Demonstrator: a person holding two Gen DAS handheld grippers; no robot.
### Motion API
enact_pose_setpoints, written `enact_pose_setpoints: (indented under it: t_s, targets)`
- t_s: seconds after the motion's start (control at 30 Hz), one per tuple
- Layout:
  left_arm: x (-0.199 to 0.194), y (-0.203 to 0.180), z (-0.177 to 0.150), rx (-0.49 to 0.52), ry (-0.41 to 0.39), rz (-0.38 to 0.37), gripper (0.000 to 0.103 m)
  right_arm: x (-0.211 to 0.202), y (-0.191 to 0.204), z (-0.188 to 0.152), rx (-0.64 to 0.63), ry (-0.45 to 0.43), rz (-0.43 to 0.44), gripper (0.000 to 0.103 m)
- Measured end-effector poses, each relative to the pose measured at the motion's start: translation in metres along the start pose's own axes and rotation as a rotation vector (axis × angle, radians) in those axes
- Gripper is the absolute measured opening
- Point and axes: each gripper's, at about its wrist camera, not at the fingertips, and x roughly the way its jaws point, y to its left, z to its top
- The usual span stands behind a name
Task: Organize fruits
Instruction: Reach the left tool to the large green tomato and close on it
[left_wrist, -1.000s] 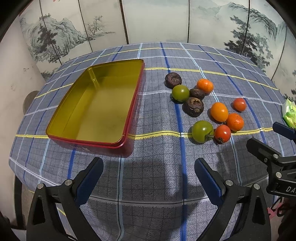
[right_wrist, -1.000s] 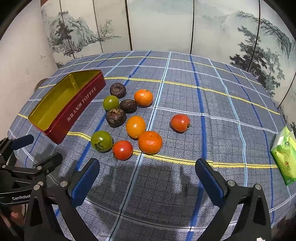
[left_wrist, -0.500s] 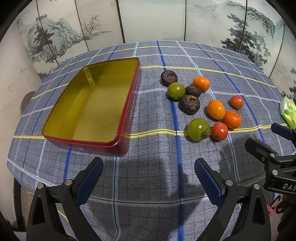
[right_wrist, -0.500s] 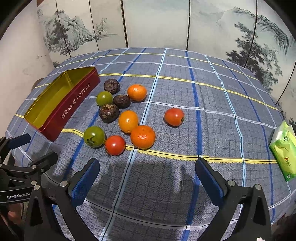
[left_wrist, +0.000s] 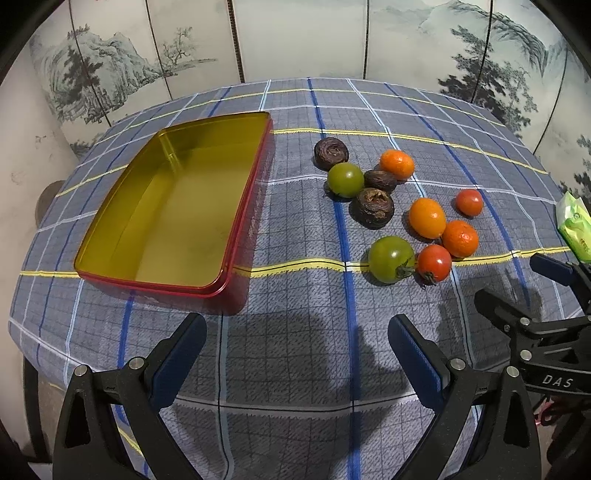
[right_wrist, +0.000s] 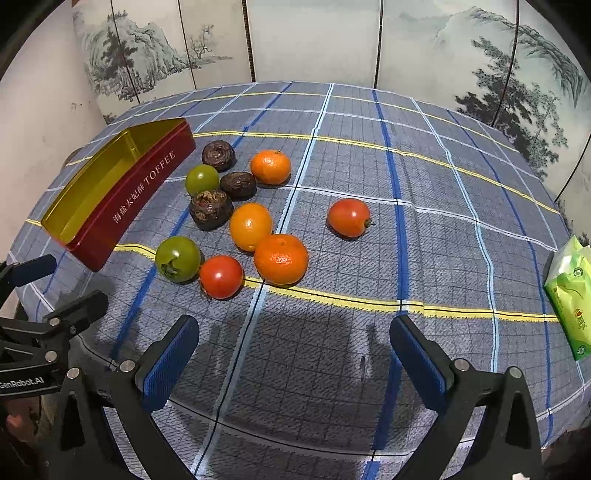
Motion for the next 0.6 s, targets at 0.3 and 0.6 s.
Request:
enact_pose_setpoints:
  t_s: [0.3,0.6]
  targets:
    - [0.007,-0.005,0.004,0.016,0.017,-0.013,0.098,0.016,-0.012,0.0,0.035,0.023,-0.007,0.103]
    - [0.012,-0.019,0.009,0.065,0.025,-0.06,0.087,0.03,-0.023,-0.001,0.055,0.062,-0.01,0.103]
